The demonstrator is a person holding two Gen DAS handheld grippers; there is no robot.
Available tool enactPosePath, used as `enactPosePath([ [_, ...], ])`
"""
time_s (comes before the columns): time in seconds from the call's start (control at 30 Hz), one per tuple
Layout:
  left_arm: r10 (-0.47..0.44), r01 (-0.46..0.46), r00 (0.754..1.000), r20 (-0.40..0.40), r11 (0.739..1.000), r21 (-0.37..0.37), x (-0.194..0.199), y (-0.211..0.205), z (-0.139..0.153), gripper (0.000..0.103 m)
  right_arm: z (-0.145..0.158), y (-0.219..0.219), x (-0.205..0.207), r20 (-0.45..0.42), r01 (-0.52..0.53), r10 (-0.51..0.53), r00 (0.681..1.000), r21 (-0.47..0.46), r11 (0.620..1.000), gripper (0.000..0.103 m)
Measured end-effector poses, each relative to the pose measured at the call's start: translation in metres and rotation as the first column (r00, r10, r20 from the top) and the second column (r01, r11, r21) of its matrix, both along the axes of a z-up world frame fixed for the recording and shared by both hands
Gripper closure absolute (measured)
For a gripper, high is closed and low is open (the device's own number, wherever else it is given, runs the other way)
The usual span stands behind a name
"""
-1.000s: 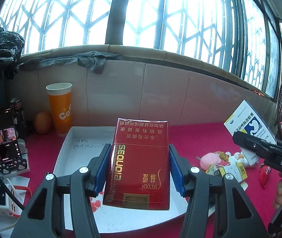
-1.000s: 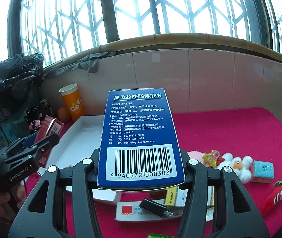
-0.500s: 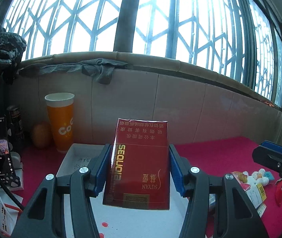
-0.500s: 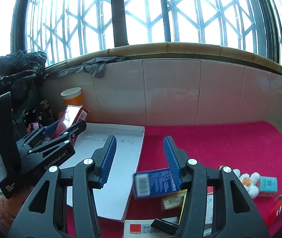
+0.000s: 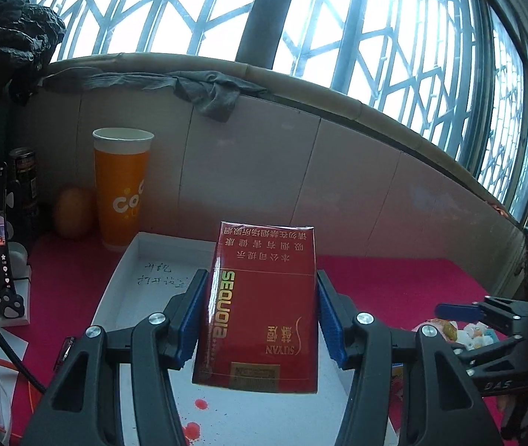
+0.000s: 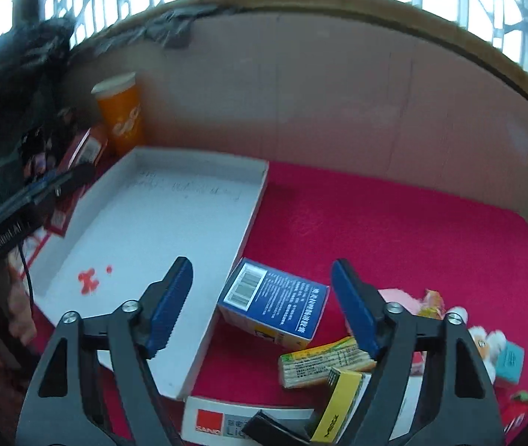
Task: Organize objects
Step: 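Lower red pack into tray with left gripper while right lowers blue box, open both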
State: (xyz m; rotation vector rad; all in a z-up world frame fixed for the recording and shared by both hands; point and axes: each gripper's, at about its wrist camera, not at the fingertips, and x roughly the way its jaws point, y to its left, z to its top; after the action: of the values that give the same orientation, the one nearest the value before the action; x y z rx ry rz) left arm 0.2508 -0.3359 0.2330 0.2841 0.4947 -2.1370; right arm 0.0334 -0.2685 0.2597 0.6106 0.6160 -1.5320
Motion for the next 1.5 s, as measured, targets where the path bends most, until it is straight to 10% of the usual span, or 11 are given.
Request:
enactPosePath([
  [0.13, -0.008, 0.008, 1.0, -0.009, 1.0, -0.007, 0.001, 0.001, 0.002, 0.048, -0.02, -0.023, 0.004, -0.247, -0.162, 0.189, 0.951, 0.124, 0.979, 0.024],
  [0.3, -0.005, 0.005, 1.0, -0.02, 0.999, 0.035, 0.004, -0.007, -0.003, 0.048, -0.047, -0.047, 0.006, -0.255, -0.306, 0.404, 0.878, 0.349, 0.886, 0.024],
  [0.57, -0.013, 0.013, 1.0, 0.009, 0.999, 0.035, -0.001, -0.008, -0.008, 0.048, -0.082, -0.065, 0.02, -0.286, -0.334, 0.491, 0.823, 0.455, 0.825, 0.035],
  [0.67, -0.013, 0.012, 1.0, 0.013, 0.999, 0.04, -0.001, -0.009, -0.009, 0.048, -0.069, -0.058, 0.011, -0.284, -0.293, 0.411, 0.866, 0.378, 0.878, 0.053],
  [0.87, -0.011, 0.011, 1.0, 0.014, 0.999, 0.037, -0.002, -0.006, -0.009, 0.048, -0.007, -0.022, -0.012, -0.237, -0.078, 0.086, 0.968, 0.045, 0.996, 0.053],
  [1.13, 0.008, -0.009, 0.998, 0.056, 1.0, 0.008, -0.006, -0.003, -0.009, 0.048, 0.036, 0.035, 0.014, -0.196, 0.115, -0.183, 0.963, -0.311, 0.943, 0.053],
  [1.5, 0.055, -0.056, 0.996, 0.067, 0.998, 0.016, 0.005, -0.011, -0.009, 0.048, 0.048, 0.036, 0.034, -0.046, 0.16, -0.19, 0.981, -0.363, 0.918, 0.053],
])
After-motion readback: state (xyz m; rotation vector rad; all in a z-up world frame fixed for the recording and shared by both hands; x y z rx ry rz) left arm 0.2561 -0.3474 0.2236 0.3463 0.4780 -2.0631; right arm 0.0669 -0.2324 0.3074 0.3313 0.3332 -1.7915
